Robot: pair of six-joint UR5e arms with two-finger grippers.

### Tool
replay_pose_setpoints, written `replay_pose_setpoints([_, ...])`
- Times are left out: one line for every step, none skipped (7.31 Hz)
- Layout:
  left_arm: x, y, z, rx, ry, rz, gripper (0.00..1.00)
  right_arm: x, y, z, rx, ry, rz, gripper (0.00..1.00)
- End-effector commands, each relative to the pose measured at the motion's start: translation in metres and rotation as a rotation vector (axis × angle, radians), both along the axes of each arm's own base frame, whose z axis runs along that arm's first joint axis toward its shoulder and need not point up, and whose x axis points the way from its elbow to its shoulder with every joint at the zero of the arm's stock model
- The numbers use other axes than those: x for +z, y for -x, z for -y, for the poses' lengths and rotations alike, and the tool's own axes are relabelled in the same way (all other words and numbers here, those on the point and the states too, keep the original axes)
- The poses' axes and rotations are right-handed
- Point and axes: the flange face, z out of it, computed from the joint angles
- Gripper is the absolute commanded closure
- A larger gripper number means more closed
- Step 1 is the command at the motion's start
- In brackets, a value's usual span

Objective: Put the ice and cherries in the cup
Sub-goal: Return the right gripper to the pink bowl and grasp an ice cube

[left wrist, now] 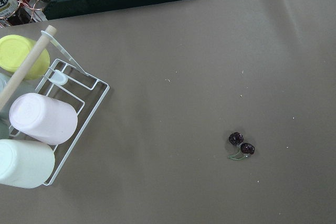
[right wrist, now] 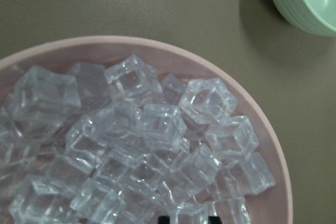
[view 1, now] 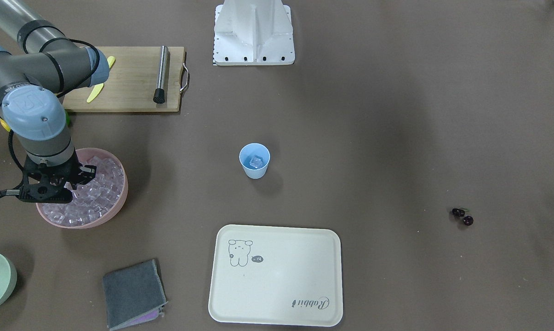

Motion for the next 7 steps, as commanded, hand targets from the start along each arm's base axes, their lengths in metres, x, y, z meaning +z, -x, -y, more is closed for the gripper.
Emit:
replay_pose_setpoints([0.0003,-0.0012,0.0001,0.002,0.001,-0.001,0.02,0.0008,0.0035,-0.0017,-0.005,-0.002,-0.006,0.63])
replay_pose_setpoints([0.0012,-0.0011,0.0003,0.001,0.003,0.001,0.02,0.0045,0.0053,-0.0040,-0.011,0.002,-0.010,0.63])
replay_pose_setpoints([0.0011,-0.0012,0.0002,0.002,0.003,-0.001,0.02,0.0036,0.0060,-0.0045,-0.013,-0.002,-0.009,0.62])
replay_pose_setpoints([0.0018,-0.0012,0.0004,0.002,0.004,-0.001,0.02,0.0039,0.0114,-0.0086,-0.024,-0.002,-0.009,0.61])
replay_pose_setpoints([0.0019,-0.0011,0.0005,0.001,0.004,0.001,0.02,0.0041,0.0130,-0.0096,-0.032,-0.004,-0.011,0.60])
replay_pose_setpoints([0.0012,-0.0011,0.0003,0.001,0.003,0.001,0.02,0.0068,0.0125,-0.0100,-0.046,-0.008,-0.016,0.60])
replay_pose_setpoints([0.0012,-0.0011,0.0003,0.001,0.003,0.001,0.02,0.0081,0.0100,-0.0080,-0.072,-0.029,-0.029,0.60])
